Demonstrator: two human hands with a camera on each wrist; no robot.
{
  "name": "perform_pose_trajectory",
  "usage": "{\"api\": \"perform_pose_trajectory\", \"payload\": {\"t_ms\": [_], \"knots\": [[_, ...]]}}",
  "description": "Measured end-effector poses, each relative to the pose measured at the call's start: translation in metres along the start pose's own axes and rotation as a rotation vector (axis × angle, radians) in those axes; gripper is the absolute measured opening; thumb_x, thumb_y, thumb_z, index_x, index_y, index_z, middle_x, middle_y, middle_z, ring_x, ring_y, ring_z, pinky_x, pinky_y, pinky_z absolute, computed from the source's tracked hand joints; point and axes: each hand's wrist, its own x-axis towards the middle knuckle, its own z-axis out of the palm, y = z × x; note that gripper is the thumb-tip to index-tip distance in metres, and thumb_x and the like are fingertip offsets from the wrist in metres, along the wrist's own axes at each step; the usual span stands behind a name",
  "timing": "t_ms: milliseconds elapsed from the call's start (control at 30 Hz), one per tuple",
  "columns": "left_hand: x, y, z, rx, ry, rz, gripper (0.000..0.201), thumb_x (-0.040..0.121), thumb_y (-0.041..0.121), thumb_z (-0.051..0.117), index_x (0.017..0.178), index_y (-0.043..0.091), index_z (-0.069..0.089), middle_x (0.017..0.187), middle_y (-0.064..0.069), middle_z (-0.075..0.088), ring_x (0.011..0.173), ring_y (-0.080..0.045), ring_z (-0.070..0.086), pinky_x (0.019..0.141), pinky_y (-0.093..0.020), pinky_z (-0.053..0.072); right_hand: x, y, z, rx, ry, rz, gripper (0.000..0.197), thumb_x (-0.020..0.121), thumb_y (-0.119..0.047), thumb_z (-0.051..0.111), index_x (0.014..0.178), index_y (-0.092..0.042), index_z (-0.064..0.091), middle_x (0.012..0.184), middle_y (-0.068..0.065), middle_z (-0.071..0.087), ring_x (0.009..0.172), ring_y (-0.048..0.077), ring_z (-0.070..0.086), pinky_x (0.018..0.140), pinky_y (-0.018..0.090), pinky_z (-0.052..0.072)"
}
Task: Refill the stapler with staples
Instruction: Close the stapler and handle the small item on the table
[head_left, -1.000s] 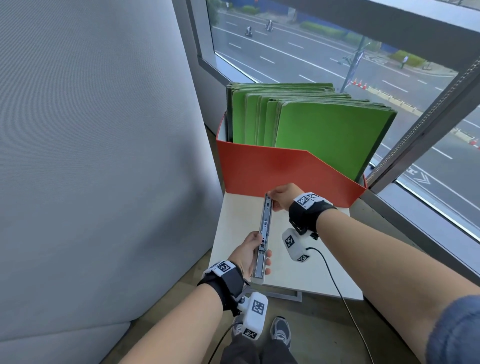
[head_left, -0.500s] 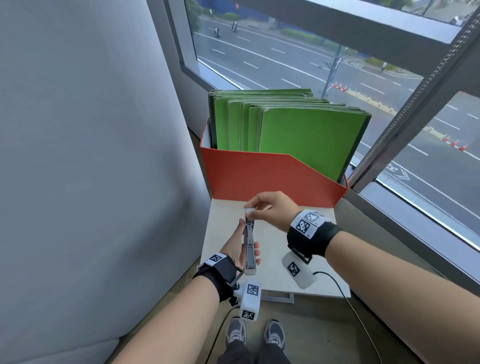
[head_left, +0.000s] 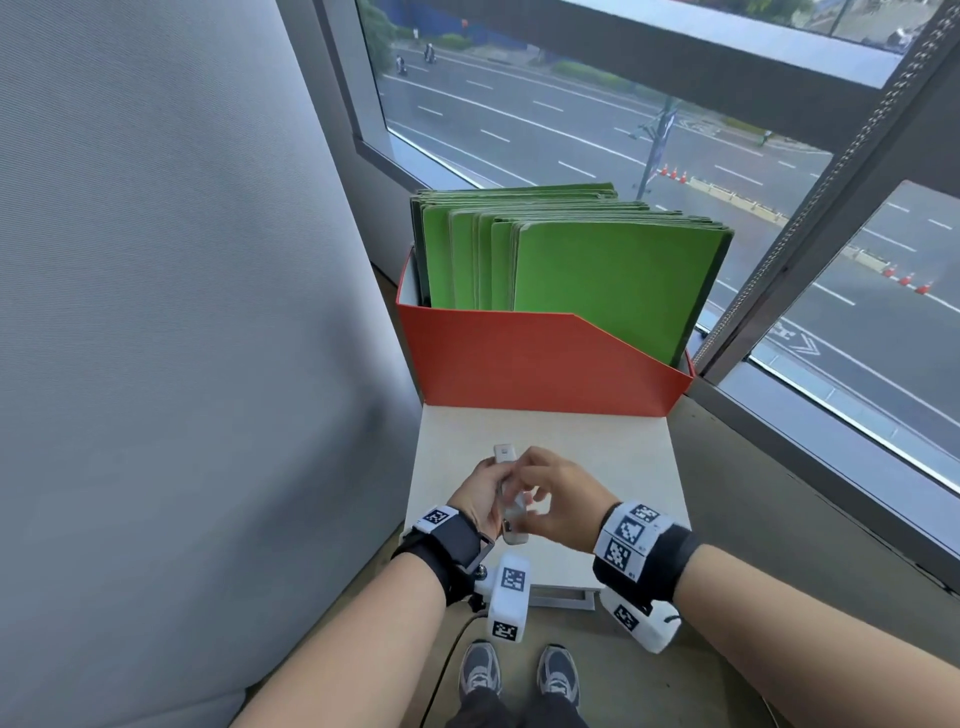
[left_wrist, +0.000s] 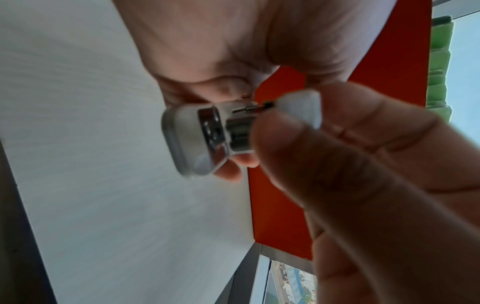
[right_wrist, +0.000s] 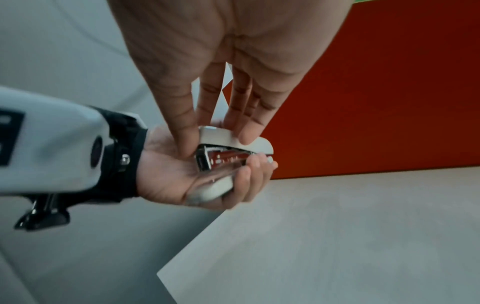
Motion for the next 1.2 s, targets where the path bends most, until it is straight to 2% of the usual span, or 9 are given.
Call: {"api": "perform_pose_trajectory", "payload": {"t_ms": [100,200,333,533,667,800,967,1067,1200], "knots": [[0.002,-0.003,-0.003,0.006,-0.006,0.046,0.034,0.083,0.012,0.064,0.113,0.014,0.049,0.074,-0.01,0.063,0.063,-0.025,0.062,0.06,-0.034,0.05,-0.006,0.007,0.008,0.099,0.09,0.111,0.013,0.073,-0.019,0.075,0.082,-0.017,0.066,0.096,0.004,0.055,0.081,0.018,0.06,0.074,0.03,0.055],[0.004,-0.005,-0.006,0.034,0.024,0.093,0.037,0.084,0.013,0.063,0.118,0.014,0.048,0.088,-0.015,0.063,0.071,-0.027,0.062,0.056,-0.029,0.051,-0.01,0.015,0.018,0.278,0.158,0.393,0.016,0.078,-0.029,0.072,0.081,-0.021,0.058,0.095,0.005,0.061,0.083,0.021,0.065,0.071,0.029,0.056],[0.002,-0.006,-0.002,0.047,0.007,0.107,0.036,0.086,0.009,0.061,0.117,0.019,0.048,0.09,-0.014,0.064,0.071,-0.025,0.068,0.055,-0.035,0.057,-0.013,0.026,0.033,0.732,0.095,0.621,0.03,0.082,-0.02,0.07,0.103,-0.002,0.057,0.087,0.013,0.067,0.069,0.019,0.067,0.075,0.039,0.06],[0.001,-0.01,-0.003,0.073,0.026,0.106,0.038,0.085,0.006,0.061,0.119,0.018,0.046,0.094,-0.017,0.063,0.076,-0.03,0.067,0.053,-0.035,0.056,-0.015,0.031,0.04,0.786,0.079,0.625,0.018,0.084,-0.013,0.068,0.099,-0.006,0.059,0.09,0.019,0.065,0.066,0.019,0.066,0.066,0.031,0.059],[0.007,-0.007,-0.004,0.17,0.058,0.12,0.036,0.082,0.017,0.067,0.115,0.019,0.052,0.105,-0.022,0.067,0.09,-0.033,0.066,0.082,-0.05,0.055,-0.007,0.032,0.036,0.829,0.062,0.648,0.022,0.084,-0.015,0.068,0.103,-0.012,0.058,0.084,0.016,0.065,0.064,0.022,0.065,0.073,0.039,0.059],[0.013,0.01,-0.01,0.332,0.13,0.166,0.05,0.076,0.036,0.068,0.12,0.016,0.056,0.116,-0.015,0.067,0.099,-0.028,0.066,0.096,-0.046,0.052,0.013,0.027,0.03,0.814,0.055,0.645,0.021,0.083,-0.017,0.069,0.102,-0.018,0.061,0.086,0.015,0.065,0.065,0.021,0.063,0.076,0.039,0.058],[0.017,0.033,-0.026,0.609,0.174,0.159,0.045,0.086,0.044,0.055,0.119,0.014,0.059,0.112,-0.006,0.068,0.098,-0.022,0.065,0.094,-0.034,0.05,0.047,0.024,0.034,0.812,0.104,0.69,0.034,0.081,-0.015,0.071,0.111,-0.007,0.058,0.093,0.02,0.064,0.076,0.026,0.063,0.081,0.042,0.057],[0.027,0.043,-0.037,0.751,0.231,0.161,0.043,0.086,0.045,0.052,0.113,0.013,0.064,0.106,-0.009,0.072,0.097,-0.026,0.068,0.095,-0.041,0.053,0.068,0.021,0.039,0.784,0.085,0.679,0.024,0.08,-0.014,0.07,0.102,-0.008,0.06,0.094,0.016,0.067,0.086,0.028,0.065,0.087,0.044,0.056],[0.044,0.058,-0.048,0.958,0.304,0.187,0.034,0.09,0.036,0.048,0.102,0.01,0.068,0.105,-0.017,0.072,0.096,-0.032,0.067,0.087,-0.035,0.052,0.095,0.021,0.049,0.692,0.067,0.709,0.009,0.078,-0.01,0.068,0.086,-0.006,0.066,0.075,0.009,0.064,0.073,0.025,0.061,0.081,0.045,0.057]]}}
